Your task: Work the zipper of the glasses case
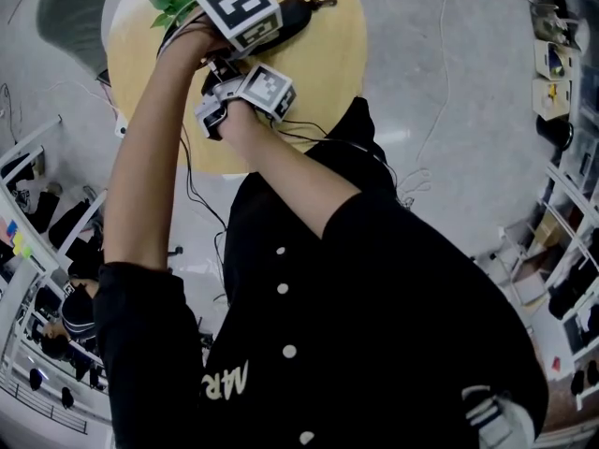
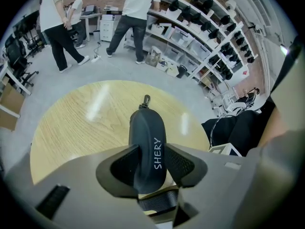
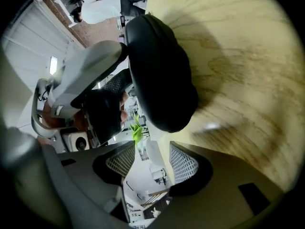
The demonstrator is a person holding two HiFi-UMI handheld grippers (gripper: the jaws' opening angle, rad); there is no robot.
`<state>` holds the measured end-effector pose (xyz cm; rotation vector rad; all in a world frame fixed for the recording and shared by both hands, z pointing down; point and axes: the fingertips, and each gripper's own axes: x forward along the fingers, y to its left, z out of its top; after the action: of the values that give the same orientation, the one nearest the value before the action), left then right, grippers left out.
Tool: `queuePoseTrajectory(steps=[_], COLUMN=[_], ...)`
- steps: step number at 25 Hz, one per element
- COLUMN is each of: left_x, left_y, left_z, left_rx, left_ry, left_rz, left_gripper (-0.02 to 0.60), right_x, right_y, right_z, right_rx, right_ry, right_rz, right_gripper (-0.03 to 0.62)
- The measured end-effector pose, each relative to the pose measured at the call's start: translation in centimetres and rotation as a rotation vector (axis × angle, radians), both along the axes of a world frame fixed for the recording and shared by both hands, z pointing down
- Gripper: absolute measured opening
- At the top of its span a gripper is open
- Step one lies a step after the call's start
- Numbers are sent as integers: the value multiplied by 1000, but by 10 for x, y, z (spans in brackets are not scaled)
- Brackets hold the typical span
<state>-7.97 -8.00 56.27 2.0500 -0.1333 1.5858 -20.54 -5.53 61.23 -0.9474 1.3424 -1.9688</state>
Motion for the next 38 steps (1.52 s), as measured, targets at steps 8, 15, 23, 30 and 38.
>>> queuePoseTrajectory(steps=[8, 15, 23, 30, 38], left_x=[-3, -12, -43, -74, -100], left_y=[-2, -26, -7, 23, 65], left_z=[-29, -108, -217, -325, -405], left_rx=[73, 261, 621, 1016, 1350], left_ry=[91, 278, 493, 619, 564], left_rz=[-157, -397, -741, -1026, -1140], left_gripper=[166, 88, 3, 5, 3], right_x=[9, 68, 98, 141, 181], right_y=[52, 42, 8, -28, -39], right_z=[-72, -123, -221, -308, -400], right_rx=[176, 421, 788, 1112, 1329], right_ry=[2, 264, 569, 886, 1058], right_rz=[-412, -643, -707, -738, -624], right_gripper=[221, 100, -9, -8, -8])
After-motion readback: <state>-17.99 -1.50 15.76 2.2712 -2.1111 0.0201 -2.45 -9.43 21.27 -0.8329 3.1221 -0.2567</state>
